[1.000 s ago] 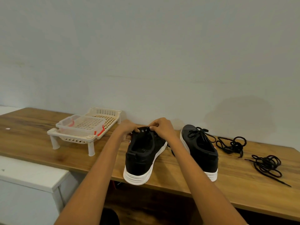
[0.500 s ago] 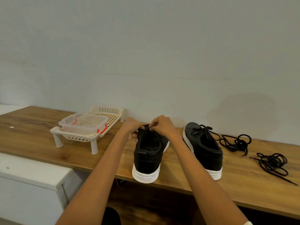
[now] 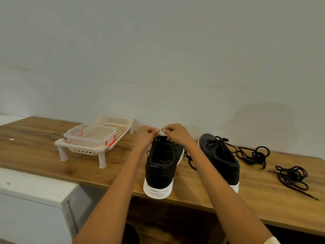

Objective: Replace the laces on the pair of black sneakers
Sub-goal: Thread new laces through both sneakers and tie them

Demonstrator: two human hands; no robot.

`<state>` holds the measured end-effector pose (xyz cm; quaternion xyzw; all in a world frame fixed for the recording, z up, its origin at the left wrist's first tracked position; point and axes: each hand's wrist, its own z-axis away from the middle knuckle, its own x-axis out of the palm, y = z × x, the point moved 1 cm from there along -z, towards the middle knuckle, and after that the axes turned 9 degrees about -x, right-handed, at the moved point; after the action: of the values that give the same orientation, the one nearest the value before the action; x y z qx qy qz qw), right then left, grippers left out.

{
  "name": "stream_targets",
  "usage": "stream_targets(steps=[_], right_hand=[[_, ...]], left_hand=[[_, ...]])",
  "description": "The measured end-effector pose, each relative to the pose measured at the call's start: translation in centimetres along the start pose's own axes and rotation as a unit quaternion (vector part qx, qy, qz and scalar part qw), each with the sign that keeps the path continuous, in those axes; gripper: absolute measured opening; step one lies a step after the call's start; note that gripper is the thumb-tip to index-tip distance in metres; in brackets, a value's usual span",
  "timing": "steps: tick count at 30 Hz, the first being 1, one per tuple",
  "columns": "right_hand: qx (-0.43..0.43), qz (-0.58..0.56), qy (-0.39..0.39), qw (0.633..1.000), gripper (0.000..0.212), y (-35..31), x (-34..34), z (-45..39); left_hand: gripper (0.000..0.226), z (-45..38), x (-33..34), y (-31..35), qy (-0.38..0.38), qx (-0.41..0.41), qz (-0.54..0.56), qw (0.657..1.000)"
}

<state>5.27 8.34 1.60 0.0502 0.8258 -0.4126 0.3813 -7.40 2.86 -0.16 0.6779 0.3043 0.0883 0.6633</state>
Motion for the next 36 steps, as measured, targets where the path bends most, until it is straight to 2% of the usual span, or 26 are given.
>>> stream_targets(steps=[2, 4, 7, 9, 12, 14, 17, 19, 20, 22, 24, 26, 28, 30, 32, 35, 36], right_hand=[[-0.006, 0.004, -0.034, 0.999, 0.028, -0.3, 0.0, -0.3], [-0.006, 0.013, -0.05, 0.999, 0.032, -0.7, 0.1, -0.8], [0.012, -0.069, 0.01, 0.998, 0.021, -1.6, -1.0, -2.1], [0.013, -0.146, 0.064, 0.987, 0.02, -2.6, -2.5, -2.9], [-0.015, -0.243, 0.15, 0.958, 0.017, -4.2, -5.1, -4.3], [-0.044, -0.288, 0.2, 0.935, 0.015, -5.3, -6.7, -4.9], [-0.09, -0.333, 0.258, 0.903, 0.016, -6.3, -8.3, -5.0], [-0.095, -0.322, 0.261, 0.905, 0.017, -6.3, -8.3, -4.5], [-0.086, -0.304, 0.243, 0.917, 0.018, -6.0, -7.9, -4.2], [-0.041, -0.22, 0.166, 0.96, 0.02, -5.0, -6.9, -3.4], [-0.005, -0.082, 0.057, 0.995, 0.02, -3.6, -5.5, -2.7], [-0.007, 0.028, -0.021, 0.999, 0.019, -2.5, -3.8, -2.0], [-0.009, 0.064, -0.056, 0.996, 0.02, -1.7, -2.3, -1.6], [-0.002, 0.064, -0.052, 0.997, 0.021, -1.2, -1.3, -1.4], [0.003, 0.06, -0.012, 0.998, 0.024, -1.0, -1.0, -1.4], [0.031, -0.023, 0.067, 0.997, 0.022, -0.8, -1.1, -0.9], [0.039, -0.053, 0.077, 0.995, 0.021, -0.8, -1.1, -0.8]], left_hand=[[0.02, -0.2, 0.4, 0.8, 0.055, 0.03, 0.033, 0.997], [0.021, -0.2, 0.8, 1.4, 0.093, 0.013, 0.127, 0.987], [0.021, -0.2, 1.2, 2.0, 0.11, 0.004, 0.236, 0.965], [0.026, -0.5, 1.1, 1.7, 0.031, -0.022, 0.217, 0.975], [0.027, 0.1, 1.0, 0.7, -0.191, -0.049, 0.06, 0.979], [0.024, 0.3, 1.2, 0.1, -0.238, -0.049, 0.001, 0.97], [0.021, 0.1, 1.0, -0.5, -0.172, -0.022, 0.006, 0.985], [0.019, -0.2, 0.8, -0.6, -0.088, -0.005, 0.03, 0.996], [0.018, -0.3, 0.6, -0.4, -0.04, -0.004, 0.065, 0.997], [0.014, -0.4, 0.2, 0.7, 0.022, -0.015, 0.166, 0.986], [0.014, -0.6, 0.1, 1.7, 0.052, -0.005, 0.216, 0.975], [0.015, -0.3, 0.4, 2.1, 0.058, 0.012, 0.201, 0.978], [0.015, -0.1, 0.6, 2.2, 0.058, 0.019, 0.201, 0.978], [0.016, 0.0, 0.5, 2.0, 0.057, 0.007, 0.228, 0.972], [0.016, -0.4, 0.3, 1.5, 0.062, -0.033, 0.254, 0.965], [0.017, -1.0, -0.2, 0.5, 0.088, -0.125, 0.31, 0.938], [0.022, -1.2, -0.4, 0.1, 0.099, -0.149, 0.299, 0.937]])
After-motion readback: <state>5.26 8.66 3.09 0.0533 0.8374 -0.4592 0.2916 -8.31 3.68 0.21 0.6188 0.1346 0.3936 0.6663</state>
